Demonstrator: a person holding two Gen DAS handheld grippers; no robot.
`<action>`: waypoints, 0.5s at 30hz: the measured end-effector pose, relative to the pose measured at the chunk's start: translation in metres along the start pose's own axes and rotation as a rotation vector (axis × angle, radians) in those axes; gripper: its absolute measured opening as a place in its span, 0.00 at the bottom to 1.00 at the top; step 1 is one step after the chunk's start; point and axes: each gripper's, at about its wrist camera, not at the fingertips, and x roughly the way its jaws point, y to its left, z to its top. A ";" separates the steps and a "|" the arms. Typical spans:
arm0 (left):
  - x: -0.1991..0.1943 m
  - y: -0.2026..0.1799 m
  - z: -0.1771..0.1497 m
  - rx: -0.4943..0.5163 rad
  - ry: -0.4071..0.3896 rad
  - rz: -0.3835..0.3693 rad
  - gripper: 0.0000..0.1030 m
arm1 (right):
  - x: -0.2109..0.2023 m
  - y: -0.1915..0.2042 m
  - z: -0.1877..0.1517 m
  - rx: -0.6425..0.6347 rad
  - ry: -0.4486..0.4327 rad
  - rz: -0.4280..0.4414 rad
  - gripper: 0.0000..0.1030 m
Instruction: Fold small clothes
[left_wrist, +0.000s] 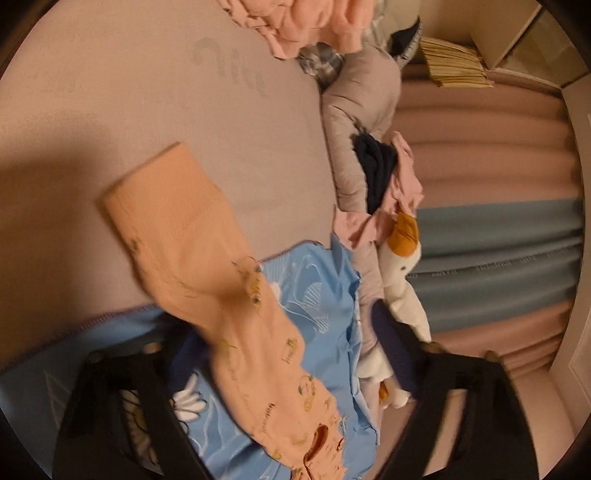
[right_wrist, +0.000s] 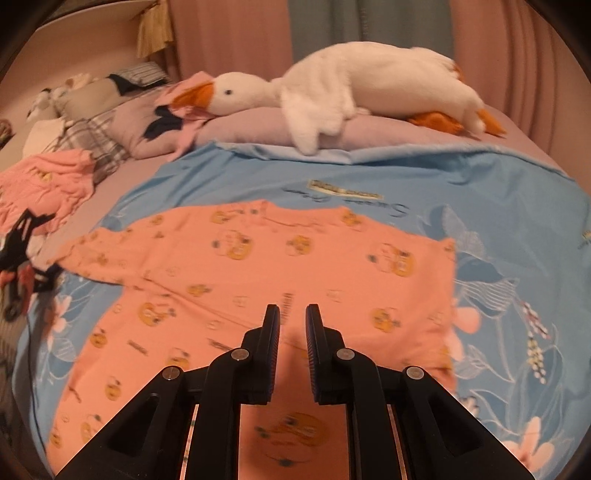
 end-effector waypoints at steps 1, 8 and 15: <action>0.000 0.002 0.003 0.002 0.003 0.022 0.58 | 0.004 0.006 0.000 -0.008 0.004 0.016 0.12; -0.003 0.007 0.002 0.045 -0.028 0.115 0.05 | 0.049 0.056 0.019 -0.032 0.060 0.158 0.12; -0.014 -0.065 -0.021 0.368 -0.040 0.096 0.02 | 0.107 0.097 0.024 -0.014 0.157 0.209 0.12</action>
